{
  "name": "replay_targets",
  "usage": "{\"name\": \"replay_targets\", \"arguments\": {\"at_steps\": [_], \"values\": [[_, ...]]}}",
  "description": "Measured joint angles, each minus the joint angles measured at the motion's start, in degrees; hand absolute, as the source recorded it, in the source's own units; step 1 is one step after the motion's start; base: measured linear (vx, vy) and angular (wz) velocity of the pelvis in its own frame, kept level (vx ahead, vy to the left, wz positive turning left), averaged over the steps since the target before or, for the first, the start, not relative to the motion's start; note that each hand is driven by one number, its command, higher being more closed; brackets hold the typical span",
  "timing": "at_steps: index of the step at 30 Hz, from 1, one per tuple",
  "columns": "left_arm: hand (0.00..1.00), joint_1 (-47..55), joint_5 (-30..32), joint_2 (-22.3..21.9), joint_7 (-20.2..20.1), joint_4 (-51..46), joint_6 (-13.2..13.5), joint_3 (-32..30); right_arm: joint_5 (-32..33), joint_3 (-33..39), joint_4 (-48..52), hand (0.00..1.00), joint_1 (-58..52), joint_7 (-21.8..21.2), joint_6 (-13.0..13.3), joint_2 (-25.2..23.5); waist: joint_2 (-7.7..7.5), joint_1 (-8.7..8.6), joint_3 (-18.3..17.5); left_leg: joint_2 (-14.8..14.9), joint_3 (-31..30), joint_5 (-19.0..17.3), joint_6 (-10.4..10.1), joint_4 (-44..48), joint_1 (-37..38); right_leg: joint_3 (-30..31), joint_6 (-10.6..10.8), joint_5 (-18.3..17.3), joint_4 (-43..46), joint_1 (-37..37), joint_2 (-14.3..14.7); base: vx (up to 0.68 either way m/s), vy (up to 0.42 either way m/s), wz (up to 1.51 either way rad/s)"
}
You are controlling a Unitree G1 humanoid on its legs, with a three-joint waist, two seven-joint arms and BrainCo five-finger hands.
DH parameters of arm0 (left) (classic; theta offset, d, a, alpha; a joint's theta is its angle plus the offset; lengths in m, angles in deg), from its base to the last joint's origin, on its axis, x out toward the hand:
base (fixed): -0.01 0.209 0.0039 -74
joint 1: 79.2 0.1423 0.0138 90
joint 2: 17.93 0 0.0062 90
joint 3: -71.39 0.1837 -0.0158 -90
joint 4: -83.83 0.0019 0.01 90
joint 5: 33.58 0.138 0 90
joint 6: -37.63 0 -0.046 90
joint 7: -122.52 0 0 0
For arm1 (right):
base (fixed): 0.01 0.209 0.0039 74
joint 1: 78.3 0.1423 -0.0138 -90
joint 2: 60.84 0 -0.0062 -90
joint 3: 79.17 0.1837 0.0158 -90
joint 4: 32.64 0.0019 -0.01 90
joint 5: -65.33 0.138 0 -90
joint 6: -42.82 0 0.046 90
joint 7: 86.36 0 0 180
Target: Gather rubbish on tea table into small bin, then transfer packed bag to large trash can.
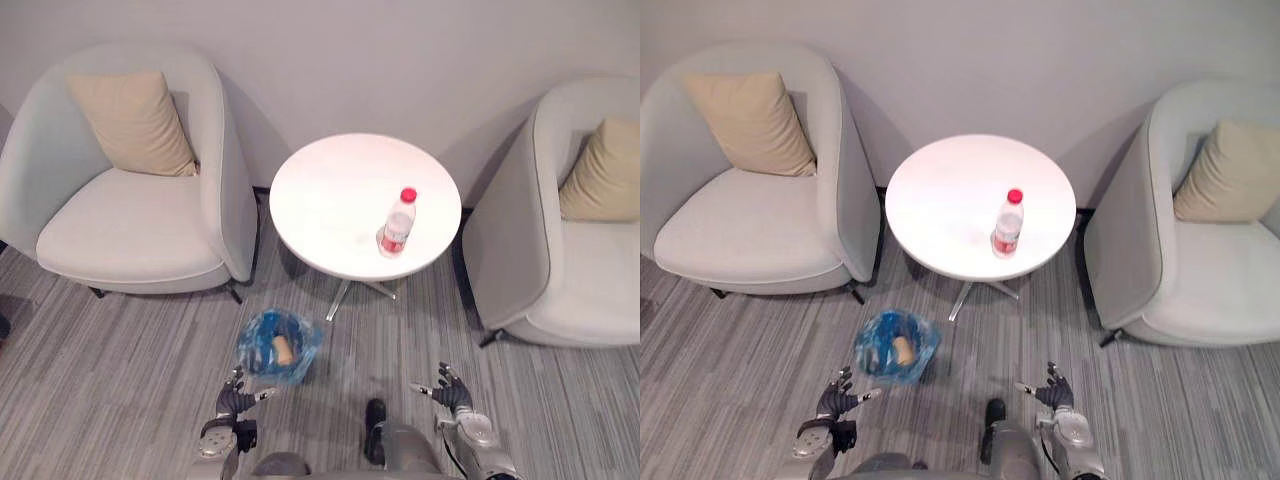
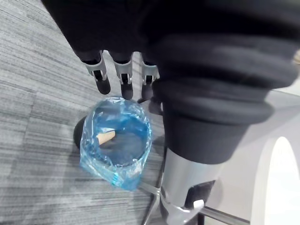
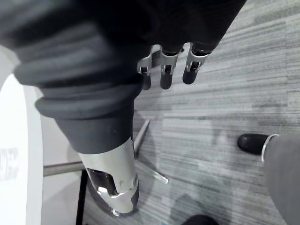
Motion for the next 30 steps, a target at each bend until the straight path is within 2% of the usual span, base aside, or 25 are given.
{"name": "replay_targets", "arguments": {"at_steps": [1,2,3,4,6,7,8,9,10,11,12,18,20,22,27,28,30], "values": [[0.0,-0.02,0.01,-0.55,0.0,-0.21,0.0,-0.14,0.37,-0.22,0.89,0.0,-0.73,0.09,0.01,-0.51,-0.15,0.22,0.46,1.61,0.27,2.57,-2.51,10.82,-4.64,-0.71,-0.51,-0.99,-1.11,2.8,0.39,0.21,-0.118,0.23],[0.0,0.22,0.02,-0.8,-0.11,-0.35,0.01,-0.1,0.81,-0.34,1.44,0.0,-1.47,0.13,0.05,-1.01,-0.37,0.28,0.78,3.5,1.8,1.94,-1.96,17.38,-7.56,-1.01,-1.02,-1.89,-1.78,5.25,0.8,0.25,-0.115,0.17],[0.0,0.41,0.02,-0.81,-0.12,-0.34,-0.03,-0.1,0.89,-0.29,1.42,0.0,-1.46,0.15,0.05,-1.27,-0.23,0.4,0.76,4.35,2.66,1.65,-1.49,18.28,-8.29,-1.0,-1.2,-2.04,-2.23,6.3,0.91,0.22,-0.078,-0.01],[0.0,0.84,0.02,-0.82,-0.15,-0.34,-0.08,-0.04,1.1,0.22,1.67,0.0,-1.44,0.28,0.13,-1.67,-0.91,0.47,1.1,5.08,4.24,1.25,-0.82,16.68,-9.68,-0.88,-1.26,-2.08,-3.45,7.68,0.85,0.21,-0.038,-0.12],[0.0,0.67,0.02,-0.81,-0.14,-0.37,-0.07,-0.01,2.02,0.36,1.89,0.0,-1.42,0.34,0.24,-2.01,-0.72,0.52,1.03,4.78,5.55,1.25,-0.78,8.45,-11.36,-0.52,-0.9,-1.93,-4.41,8.69,0.35,0.16,0.037,-0.07],[0.0,0.58,0.03,-0.84,-0.14,-0.38,-0.08,0.11,2.03,1.45,1.9,0.0,-1.38,0.34,0.23,-1.89,-0.37,0.53,0.95,3.83,5.71,2.3,-1.54,0.18,-11.36,-0.34,0.0,-2.09,-4.58,8.87,-0.11,0.15,0.126,0.02],[0.0,0.71,0.03,-1.21,-0.13,-0.38,-0.06,0.2,2.03,2.05,1.91,0.0,-1.67,0.34,0.25,-1.14,0.93,0.47,0.5,3.01,5.45,7.9,-2.08,-8.3,-10.9,-0.32,0.89,-2.57,-4.51,8.98,0.28,0.16,0.151,0.01],[0.0,0.62,0.03,-1.07,-0.14,-0.08,-0.18,0.16,2.03,2.32,1.41,0.0,-1.74,0.36,0.05,-1.31,1.13,0.58,0.66,2.56,5.61,8.23,-0.88,-9.69,-9.87,0.48,1.77,-2.96,-4.4,9.29,-0.19,0.15,0.148,0.0],[0.0,0.66,0.04,-0.97,-0.13,-0.33,-0.13,0.18,2.02,2.3,1.55,0.0,-1.98,0.35,0.02,-1.45,0.57,0.78,0.57,1.8,5.74,8.71,-0.91,-10.94,-9.17,0.86,2.19,-2.79,-4.69,9.4,-0.6,0.12,0.098,-0.05],[0.0,0.61,0.04,-0.88,-0.12,-0.37,-0.05,0.16,2.02,2.26,1.64,0.0,-2.31,0.27,0.05,-1.48,0.06,1.68,0.48,0.69,6.02,9.18,-0.26,-12.83,-8.3,1.11,2.71,-2.71,-5.36,9.56,-1.31,0.13,0.102,-0.04],[0.0,0.56,0.04,-0.73,-0.13,-0.34,-0.04,0.21,2.01,2.34,1.6,0.0,-2.47,0.33,0.04,-1.34,-0.28,1.8,0.46,-0.3,6.53,9.59,0.33,-14.3,-7.61,1.37,3.28,-2.55,-5.94,9.72,-2.17,0.11,0.107,-0.04],[0.0,1.96,0.07,0.01,-0.16,0.03,-0.1,0.23,1.93,2.25,1.15,0.0,-1.17,0.23,0.05,-1.39,-0.7,1.75,0.44,-3.61,9.09,10.17,1.4,-20.05,-2.49,4.22,5.29,-4.68,-3.62,9.38,-4.84,0.07,0.075,-0.18],[0.0,2.02,0.07,0.06,-0.18,0.55,-0.11,0.48,1.81,2.19,1.0,0.0,-0.68,0.23,0.03,-1.36,-1.54,1.52,0.45,-5.17,9.53,9.78,1.97,-21.25,-0.94,5.13,6.7,-8.13,2.3,7.31,-6.7,0.05,0.028,-0.1],[0.0,1.88,0.07,0.04,-0.22,0.95,-0.1,1.62,1.76,2.21,0.91,0.0,-0.8,0.23,0.0,-1.26,-1.75,1.38,0.42,-5.77,9.56,9.49,2.43,-21.46,-0.19,5.66,7.5,-9.07,5.53,6.37,-7.67,0.07,0.048,0.0],[0.0,1.53,0.05,1.43,-0.21,1.23,-0.07,2.48,1.76,1.6,0.92,0.0,-0.71,0.23,-0.01,-1.8,-2.73,1.01,-0.04,-6.29,7.55,9.3,2.96,-21.66,0.4,5.87,7.13,-8.68,7.81,6.08,-8.14,0.06,0.055,0.16],[0.0,1.53,0.05,1.96,-0.13,1.44,-0.05,2.46,1.76,1.64,0.92,0.0,-0.82,0.35,-0.01,-1.84,-3.05,0.41,-0.3,-6.76,6.37,9.41,3.09,-21.52,0.07,6.3,6.72,-8.23,6.5,6.76,-7.93,0.04,0.057,0.28],[0.0,1.6,0.04,2.5,-0.07,2.16,-0.05,2.36,1.79,1.73,0.92,0.0,-0.68,0.35,-0.01,-1.91,-3.35,0.27,-0.46,-6.64,6.25,9.46,3.18,-21.4,-0.4,6.8,6.89,-7.88,3.14,8.3,-7.89,0.02,0.02,0.09]]}}
